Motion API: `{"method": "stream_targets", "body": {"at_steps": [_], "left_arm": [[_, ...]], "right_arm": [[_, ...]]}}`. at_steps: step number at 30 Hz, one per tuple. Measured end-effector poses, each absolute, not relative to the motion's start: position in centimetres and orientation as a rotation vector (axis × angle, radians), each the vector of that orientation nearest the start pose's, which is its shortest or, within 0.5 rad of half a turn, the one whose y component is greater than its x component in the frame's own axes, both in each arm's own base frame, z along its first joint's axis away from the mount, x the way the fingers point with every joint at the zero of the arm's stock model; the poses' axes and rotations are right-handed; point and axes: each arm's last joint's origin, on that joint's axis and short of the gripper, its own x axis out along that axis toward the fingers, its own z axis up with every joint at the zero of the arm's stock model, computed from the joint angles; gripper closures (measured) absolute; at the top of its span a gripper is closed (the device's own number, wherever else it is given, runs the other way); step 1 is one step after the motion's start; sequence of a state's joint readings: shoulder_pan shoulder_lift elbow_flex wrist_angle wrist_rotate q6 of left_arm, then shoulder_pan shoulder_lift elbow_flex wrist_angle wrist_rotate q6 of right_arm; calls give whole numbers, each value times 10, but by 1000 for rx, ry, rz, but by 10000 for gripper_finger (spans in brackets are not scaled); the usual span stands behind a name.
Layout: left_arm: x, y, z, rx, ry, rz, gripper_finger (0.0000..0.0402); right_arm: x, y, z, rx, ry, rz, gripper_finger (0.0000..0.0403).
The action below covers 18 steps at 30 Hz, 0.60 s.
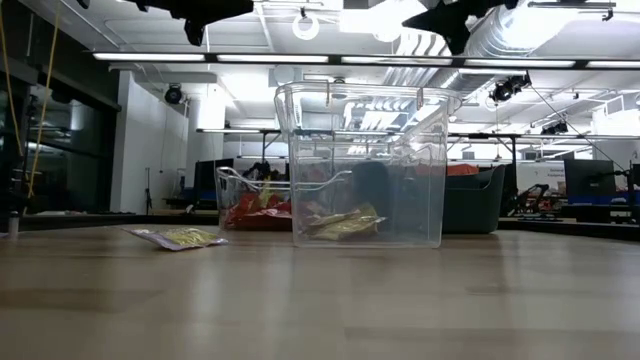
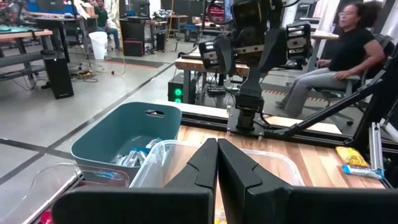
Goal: Sort candy
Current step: Put the yellow candy into the transparent container
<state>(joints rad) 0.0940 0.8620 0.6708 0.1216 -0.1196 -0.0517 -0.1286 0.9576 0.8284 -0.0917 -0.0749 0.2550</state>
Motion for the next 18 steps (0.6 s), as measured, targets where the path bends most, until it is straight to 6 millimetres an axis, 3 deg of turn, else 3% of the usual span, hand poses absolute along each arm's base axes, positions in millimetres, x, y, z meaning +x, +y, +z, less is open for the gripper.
{"method": "stream_targets", "body": {"at_steps": [4, 8, 9, 18], "left_arm": [[195, 22, 309, -51, 65, 215, 402], [195, 22, 310, -50, 64, 215, 401], [195, 22, 310, -51, 64, 215, 402], [195, 22, 310, -96, 59, 219, 401]], "right_arm": [[212, -24, 329, 242, 192, -37, 247], [212, -24, 331, 240, 173, 13, 371], [212, -24, 331, 236, 173, 35, 387], [212, -24, 332, 233, 174, 69, 396]]}}
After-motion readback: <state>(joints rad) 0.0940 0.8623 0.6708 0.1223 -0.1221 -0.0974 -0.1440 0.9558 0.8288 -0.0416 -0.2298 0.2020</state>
